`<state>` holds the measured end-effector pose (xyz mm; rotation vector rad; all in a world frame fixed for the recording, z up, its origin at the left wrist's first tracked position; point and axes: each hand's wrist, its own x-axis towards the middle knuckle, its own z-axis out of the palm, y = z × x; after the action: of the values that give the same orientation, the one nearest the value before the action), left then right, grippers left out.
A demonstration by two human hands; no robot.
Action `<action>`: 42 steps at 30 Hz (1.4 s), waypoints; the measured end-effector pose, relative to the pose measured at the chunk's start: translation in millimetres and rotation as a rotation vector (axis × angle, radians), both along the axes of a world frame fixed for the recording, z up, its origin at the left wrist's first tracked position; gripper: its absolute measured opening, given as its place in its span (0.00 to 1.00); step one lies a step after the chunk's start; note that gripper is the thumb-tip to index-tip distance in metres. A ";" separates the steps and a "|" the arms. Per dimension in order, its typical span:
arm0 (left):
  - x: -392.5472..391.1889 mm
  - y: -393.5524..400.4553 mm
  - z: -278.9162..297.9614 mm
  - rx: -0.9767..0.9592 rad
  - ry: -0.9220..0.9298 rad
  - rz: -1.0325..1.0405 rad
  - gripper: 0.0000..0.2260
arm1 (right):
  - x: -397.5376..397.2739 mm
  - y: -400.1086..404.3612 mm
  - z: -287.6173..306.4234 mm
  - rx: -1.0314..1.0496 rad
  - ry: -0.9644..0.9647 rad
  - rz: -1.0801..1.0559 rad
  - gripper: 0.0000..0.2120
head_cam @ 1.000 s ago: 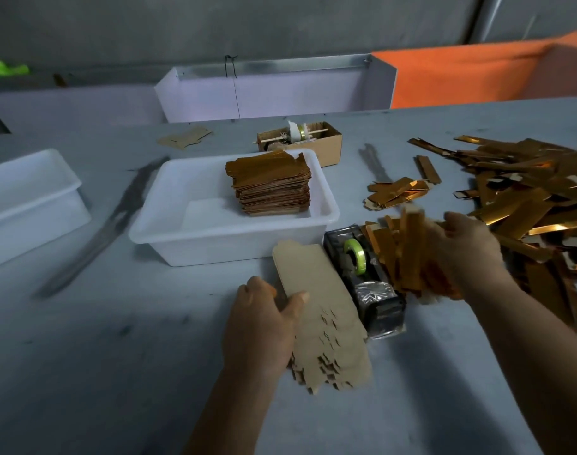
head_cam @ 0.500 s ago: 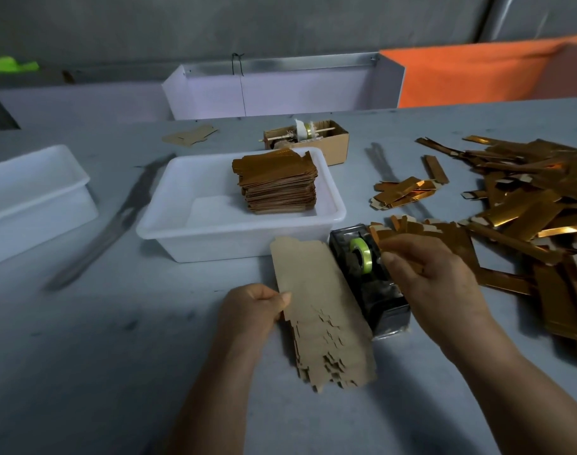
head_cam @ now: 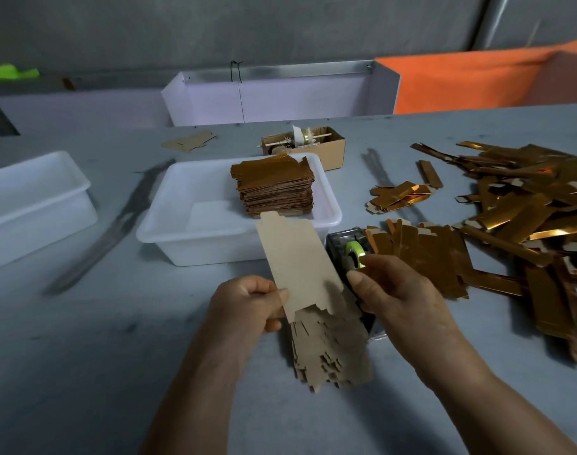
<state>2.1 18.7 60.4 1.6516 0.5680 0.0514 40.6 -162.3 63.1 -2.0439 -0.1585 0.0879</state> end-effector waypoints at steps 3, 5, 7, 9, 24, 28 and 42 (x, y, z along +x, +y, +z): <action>-4.5 0.8 3.8 -0.064 -0.017 -0.064 0.03 | -1.6 2.5 0.7 0.014 0.029 0.010 0.25; -5.8 1.4 8.5 -0.081 -0.044 -0.117 0.03 | -1.3 1.7 2.9 0.132 0.106 0.028 0.23; -5.9 0.4 12.7 -0.104 -0.045 -0.176 0.02 | -1.6 0.3 5.2 0.309 0.211 0.060 0.15; -5.5 -2.3 14.4 -0.135 -0.040 -0.201 0.01 | -2.4 -0.4 6.6 0.396 0.254 0.070 0.11; -5.2 -24.0 12.1 -0.201 -0.148 -0.159 0.23 | -12.4 -11.6 8.0 0.317 0.231 0.276 0.12; -4.0 -26.4 9.8 -0.161 -0.140 -0.128 0.16 | -11.8 -12.6 3.9 0.325 0.246 0.271 0.11; -1.9 -38.9 1.5 -0.125 -0.096 -0.090 0.11 | -19.9 -5.2 0.2 0.041 -0.099 0.094 0.04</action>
<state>0.2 -20.2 61.9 1.5426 0.4154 0.0287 20.6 -167.4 63.3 -2.0007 -0.3161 0.0420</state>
